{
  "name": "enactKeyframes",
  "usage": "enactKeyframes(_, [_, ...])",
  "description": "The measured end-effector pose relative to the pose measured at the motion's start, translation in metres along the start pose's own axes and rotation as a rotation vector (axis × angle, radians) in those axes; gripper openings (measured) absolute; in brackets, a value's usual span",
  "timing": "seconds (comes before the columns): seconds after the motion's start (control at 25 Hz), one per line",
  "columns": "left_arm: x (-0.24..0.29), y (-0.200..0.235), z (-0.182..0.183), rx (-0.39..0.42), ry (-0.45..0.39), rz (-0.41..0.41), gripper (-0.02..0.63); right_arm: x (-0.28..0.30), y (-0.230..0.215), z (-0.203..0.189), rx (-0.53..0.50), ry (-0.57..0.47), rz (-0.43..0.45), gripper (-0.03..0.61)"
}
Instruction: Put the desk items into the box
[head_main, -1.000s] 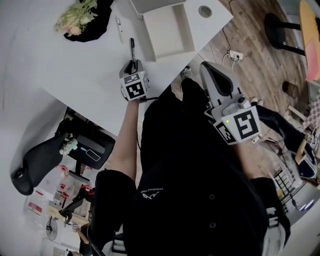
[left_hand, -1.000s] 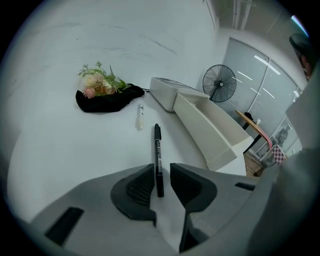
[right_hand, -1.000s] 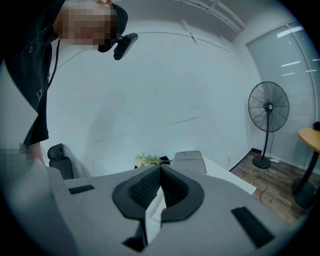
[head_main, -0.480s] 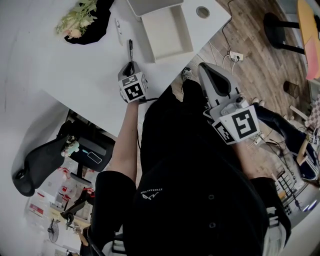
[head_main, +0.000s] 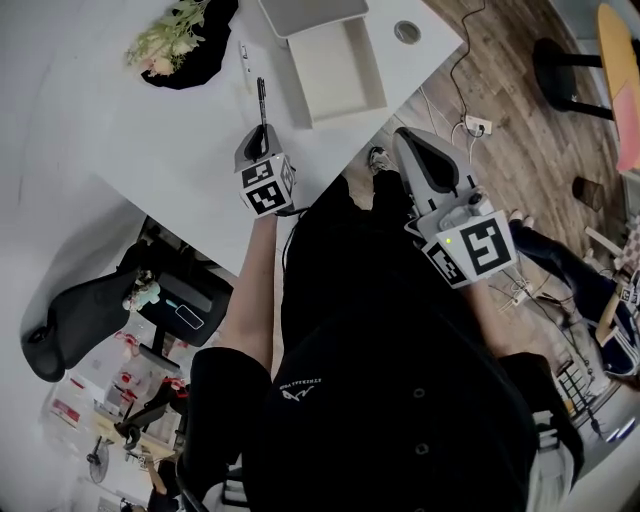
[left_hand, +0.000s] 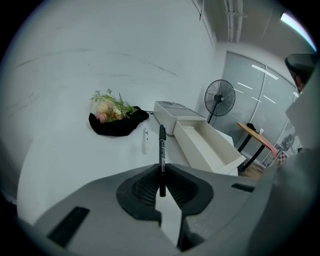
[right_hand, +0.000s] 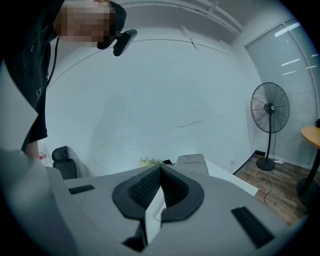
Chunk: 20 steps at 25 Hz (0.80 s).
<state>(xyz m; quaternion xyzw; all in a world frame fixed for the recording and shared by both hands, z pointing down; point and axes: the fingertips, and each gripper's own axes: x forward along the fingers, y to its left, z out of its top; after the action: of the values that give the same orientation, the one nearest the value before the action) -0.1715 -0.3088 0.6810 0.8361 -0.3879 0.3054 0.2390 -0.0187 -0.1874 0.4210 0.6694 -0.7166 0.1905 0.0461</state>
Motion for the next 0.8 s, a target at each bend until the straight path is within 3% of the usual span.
enactKeyframes(0.28, [-0.034,-0.019,0.028,0.013,-0.102,0.004,0.043,-0.014,-0.004,-0.002,0.012,-0.006,0.037,-0.002])
enactKeyframes(0.56, [-0.083,-0.038,0.071,-0.045,-0.266,0.008,0.043,-0.026,-0.007,0.002,0.003,-0.016,0.091,-0.002])
enactKeyframes(0.8, [-0.134,-0.065,0.098,-0.032,-0.394,0.02,0.043,-0.041,-0.013,0.012,-0.014,-0.038,0.147,-0.001])
